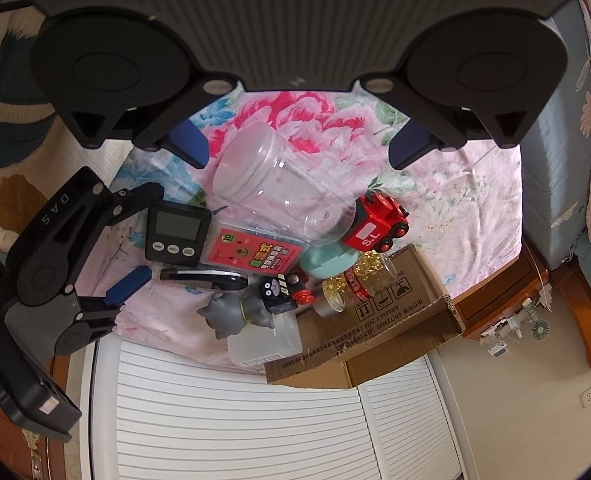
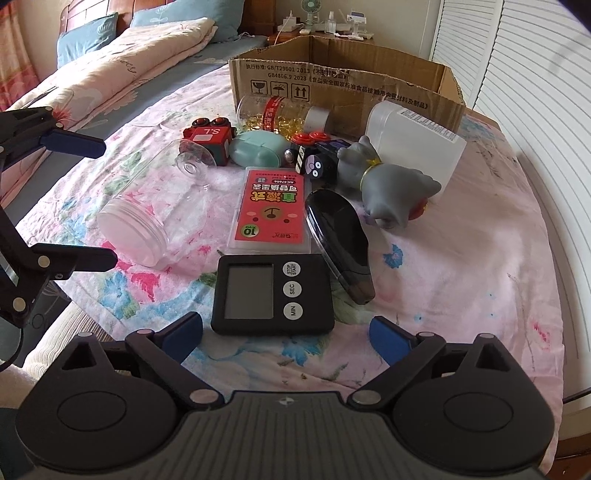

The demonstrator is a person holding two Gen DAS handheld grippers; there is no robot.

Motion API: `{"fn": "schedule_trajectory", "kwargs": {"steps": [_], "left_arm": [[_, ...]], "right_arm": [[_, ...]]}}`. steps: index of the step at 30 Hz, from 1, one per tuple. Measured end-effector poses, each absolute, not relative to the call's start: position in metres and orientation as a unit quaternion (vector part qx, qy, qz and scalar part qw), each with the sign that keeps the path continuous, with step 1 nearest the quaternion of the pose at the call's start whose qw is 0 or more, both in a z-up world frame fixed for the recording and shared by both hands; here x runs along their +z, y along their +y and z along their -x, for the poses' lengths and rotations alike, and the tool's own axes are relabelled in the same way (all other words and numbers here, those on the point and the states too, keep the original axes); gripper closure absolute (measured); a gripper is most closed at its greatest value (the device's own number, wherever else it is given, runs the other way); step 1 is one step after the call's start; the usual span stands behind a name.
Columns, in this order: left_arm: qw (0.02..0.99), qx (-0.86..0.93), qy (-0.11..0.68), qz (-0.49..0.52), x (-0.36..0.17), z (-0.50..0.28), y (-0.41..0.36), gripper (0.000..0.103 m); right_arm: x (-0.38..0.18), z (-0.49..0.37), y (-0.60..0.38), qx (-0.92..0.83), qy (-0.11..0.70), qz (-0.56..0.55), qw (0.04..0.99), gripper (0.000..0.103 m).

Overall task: Organize rigid objects
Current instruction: 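Grasp the black timer with the right tool while the left tool approaches the clear jar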

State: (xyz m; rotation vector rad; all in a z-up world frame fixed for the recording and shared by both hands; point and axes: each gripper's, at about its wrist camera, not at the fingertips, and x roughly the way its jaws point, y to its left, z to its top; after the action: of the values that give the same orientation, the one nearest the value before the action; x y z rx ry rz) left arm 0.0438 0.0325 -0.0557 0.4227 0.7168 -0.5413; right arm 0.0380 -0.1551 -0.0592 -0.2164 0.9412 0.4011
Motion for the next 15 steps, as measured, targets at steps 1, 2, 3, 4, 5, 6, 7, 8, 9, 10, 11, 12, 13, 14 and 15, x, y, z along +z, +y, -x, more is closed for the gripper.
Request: {"fn": "schedule_trajectory", "kwargs": {"steps": [1, 2, 3, 4, 5, 6, 7, 8, 9, 10, 11, 12, 13, 14, 15], "left_arm": [[0.878, -0.262, 0.346, -0.204, -0.056, -0.046, 0.032, 0.001], [0.876, -0.266, 0.348, -0.204, -0.057, -0.048, 0.032, 0.001], [0.875, -0.267, 0.350, -0.204, -0.058, -0.051, 0.032, 0.001], [0.874, -0.267, 0.353, -0.203, -0.058, -0.053, 0.031, 0.001], [0.872, -0.269, 0.356, -0.203, -0.058, -0.056, 0.031, 0.001], [0.869, -0.273, 0.359, -0.202, -0.058, -0.058, 0.030, 0.001], [0.867, -0.278, 0.360, -0.201, -0.058, -0.060, 0.029, 0.001], [0.865, -0.283, 0.361, -0.205, -0.059, -0.062, 0.028, 0.001], [0.862, -0.287, 0.361, -0.209, -0.059, -0.064, 0.027, 0.001], [0.860, -0.289, 0.361, -0.214, -0.059, -0.066, 0.026, 0.001], [0.858, -0.291, 0.362, -0.219, -0.059, -0.068, 0.025, 0.001], [0.854, -0.297, 0.363, -0.223, -0.059, -0.070, 0.024, 0.001], [0.851, -0.303, 0.364, -0.228, -0.059, -0.072, 0.024, 0.001], [0.848, -0.307, 0.364, -0.232, -0.060, -0.074, 0.024, 0.001], [0.844, -0.313, 0.366, -0.237, -0.061, -0.077, 0.024, 0.001]], "right_arm": [[-0.059, -0.038, -0.154, 0.193, 0.448, 0.103, 0.867, 0.005], [-0.059, -0.038, -0.153, 0.194, 0.446, 0.104, 0.868, 0.006], [-0.059, -0.038, -0.153, 0.199, 0.442, 0.106, 0.868, 0.007], [-0.059, -0.038, -0.152, 0.201, 0.440, 0.108, 0.869, 0.009], [-0.059, -0.039, -0.152, 0.203, 0.439, 0.109, 0.869, 0.009], [-0.059, -0.039, -0.152, 0.205, 0.437, 0.109, 0.869, 0.009], [-0.059, -0.040, -0.152, 0.206, 0.435, 0.110, 0.869, 0.010], [-0.059, -0.040, -0.152, 0.207, 0.433, 0.110, 0.870, 0.010], [-0.059, -0.040, -0.153, 0.209, 0.432, 0.110, 0.870, 0.010], [-0.059, -0.040, -0.153, 0.209, 0.430, 0.110, 0.871, 0.012], [-0.059, -0.040, -0.154, 0.208, 0.428, 0.110, 0.872, 0.014], [-0.059, -0.041, -0.154, 0.207, 0.427, 0.109, 0.873, 0.015], [-0.059, -0.041, -0.155, 0.207, 0.426, 0.108, 0.874, 0.016], [-0.059, -0.042, -0.155, 0.207, 0.426, 0.108, 0.874, 0.016], [-0.059, -0.041, -0.155, 0.207, 0.425, 0.110, 0.875, 0.016]]}}
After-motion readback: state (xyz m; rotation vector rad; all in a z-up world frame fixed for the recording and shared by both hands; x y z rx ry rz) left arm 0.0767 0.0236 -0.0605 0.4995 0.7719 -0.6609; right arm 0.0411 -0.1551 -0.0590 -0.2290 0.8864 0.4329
